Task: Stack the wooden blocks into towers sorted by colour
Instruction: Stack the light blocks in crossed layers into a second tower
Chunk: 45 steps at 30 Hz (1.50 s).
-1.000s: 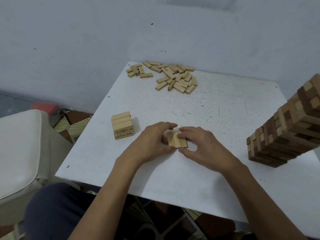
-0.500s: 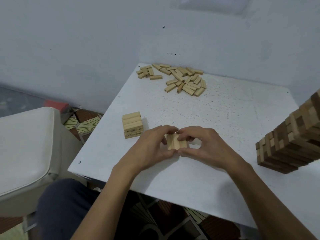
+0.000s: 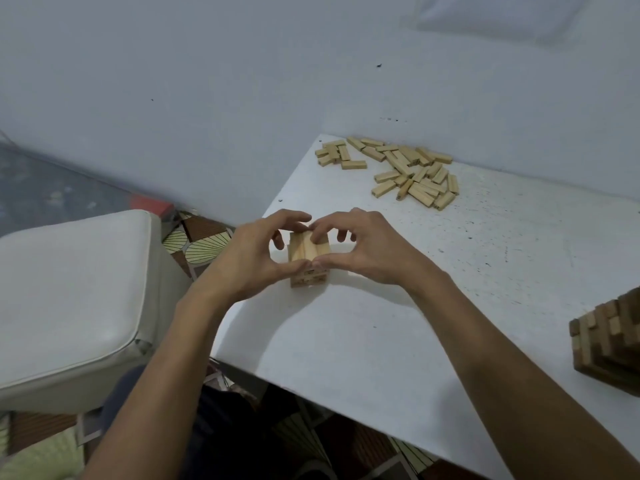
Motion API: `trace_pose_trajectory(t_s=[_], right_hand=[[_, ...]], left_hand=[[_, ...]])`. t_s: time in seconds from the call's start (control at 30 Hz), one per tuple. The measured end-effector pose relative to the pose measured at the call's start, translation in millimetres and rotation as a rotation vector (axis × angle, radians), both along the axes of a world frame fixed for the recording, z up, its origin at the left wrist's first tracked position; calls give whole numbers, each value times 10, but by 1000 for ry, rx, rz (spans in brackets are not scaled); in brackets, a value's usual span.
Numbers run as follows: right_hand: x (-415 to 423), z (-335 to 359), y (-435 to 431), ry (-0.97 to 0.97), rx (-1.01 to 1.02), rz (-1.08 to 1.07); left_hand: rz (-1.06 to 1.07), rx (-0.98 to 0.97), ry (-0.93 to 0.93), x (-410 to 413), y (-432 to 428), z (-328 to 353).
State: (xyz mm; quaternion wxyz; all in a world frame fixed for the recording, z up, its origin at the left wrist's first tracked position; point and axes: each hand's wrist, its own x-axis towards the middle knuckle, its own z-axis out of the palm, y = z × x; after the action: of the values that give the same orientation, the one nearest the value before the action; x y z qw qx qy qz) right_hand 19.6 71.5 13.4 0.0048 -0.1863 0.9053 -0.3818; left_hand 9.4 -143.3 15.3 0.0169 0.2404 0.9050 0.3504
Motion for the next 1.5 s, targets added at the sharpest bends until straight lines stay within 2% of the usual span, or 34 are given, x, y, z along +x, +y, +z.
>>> trace_pose_trajectory(t_s=[0.4, 0.77, 1.0, 1.1, 1.3, 1.4, 1.5], right_hand=[[-140, -73, -48, -54, 36, 13], [-81, -88, -31, -27, 54, 5], [-152, -88, 155, 4, 12, -125], [-287, -121, 353, 67, 66, -280], [-523, -306, 852, 156, 366, -577], [-565, -380, 996, 132, 485, -599], [-592, -410, 1070, 98, 572, -536]], left_hand=[[28, 19, -19, -112, -87, -174], [5, 17, -16, -109, -92, -198], [-21, 61, -6, -270, 72, -13], [-53, -13, 19, -451, 353, 112], [-86, -361, 143, -752, 1319, 118], [-18, -471, 122, -821, 1723, 36], [61, -468, 62, -846, 1960, -95]])
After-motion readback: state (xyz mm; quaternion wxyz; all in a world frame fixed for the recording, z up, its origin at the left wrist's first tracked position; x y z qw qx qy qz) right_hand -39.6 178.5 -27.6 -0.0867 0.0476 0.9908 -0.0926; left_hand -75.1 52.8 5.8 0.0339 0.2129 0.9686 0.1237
